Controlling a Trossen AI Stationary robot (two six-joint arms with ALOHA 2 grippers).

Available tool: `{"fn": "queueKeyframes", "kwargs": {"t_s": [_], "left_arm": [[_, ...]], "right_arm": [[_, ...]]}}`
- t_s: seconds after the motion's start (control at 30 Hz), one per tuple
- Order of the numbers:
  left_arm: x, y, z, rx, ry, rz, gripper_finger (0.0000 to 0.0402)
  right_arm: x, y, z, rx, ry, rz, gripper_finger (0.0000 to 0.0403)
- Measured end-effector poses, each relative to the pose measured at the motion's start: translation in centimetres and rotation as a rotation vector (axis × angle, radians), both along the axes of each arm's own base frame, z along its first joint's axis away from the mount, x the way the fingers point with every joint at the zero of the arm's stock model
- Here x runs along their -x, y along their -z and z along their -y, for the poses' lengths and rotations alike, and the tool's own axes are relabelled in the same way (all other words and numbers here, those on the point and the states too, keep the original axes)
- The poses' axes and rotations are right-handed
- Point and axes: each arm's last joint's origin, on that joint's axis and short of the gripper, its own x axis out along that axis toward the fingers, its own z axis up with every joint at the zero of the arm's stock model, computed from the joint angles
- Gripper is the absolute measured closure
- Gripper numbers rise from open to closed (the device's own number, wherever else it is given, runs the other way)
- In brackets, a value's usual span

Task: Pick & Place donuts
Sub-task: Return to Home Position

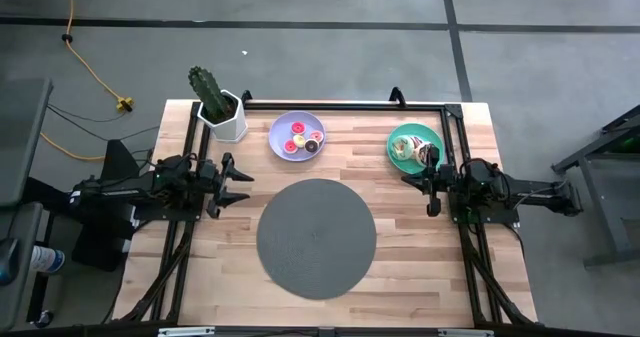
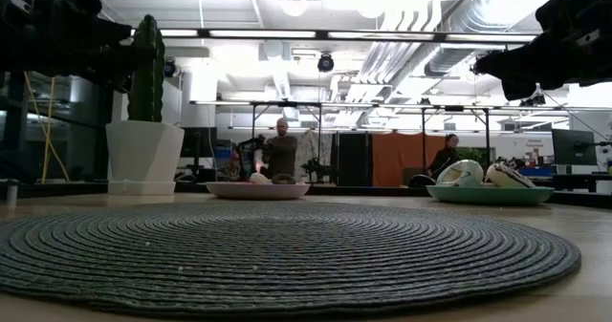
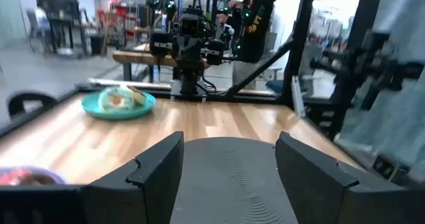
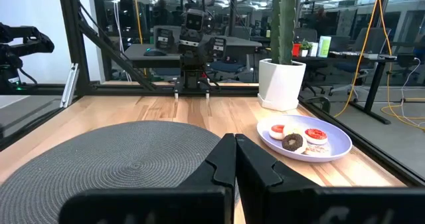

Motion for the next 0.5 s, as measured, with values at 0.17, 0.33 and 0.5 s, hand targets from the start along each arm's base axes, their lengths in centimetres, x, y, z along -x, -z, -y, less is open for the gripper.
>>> {"fn": "queueKeyframes", "kwargs": {"t_s": [0.17, 0.33, 0.5], "left_arm": [[0.0, -0.01, 0.0, -0.073, -0.004, 0.009, 0.0172], [0.0, 0.01, 0.0, -0.083, -0.005, 0.01, 0.0172], [0.0, -0.01, 0.0, -0.083, -0.005, 0.01, 0.0172]], "right_arm": [[0.0, 0.0, 0.0, -0.001, 0.0, 0.0, 0.0402], [0.0, 0.0, 0.0, 0.0, 0.0, 0.0, 0.0402], [0.0, 0.0, 0.0, 0.001, 0.0, 0.0, 0.0402]]}}
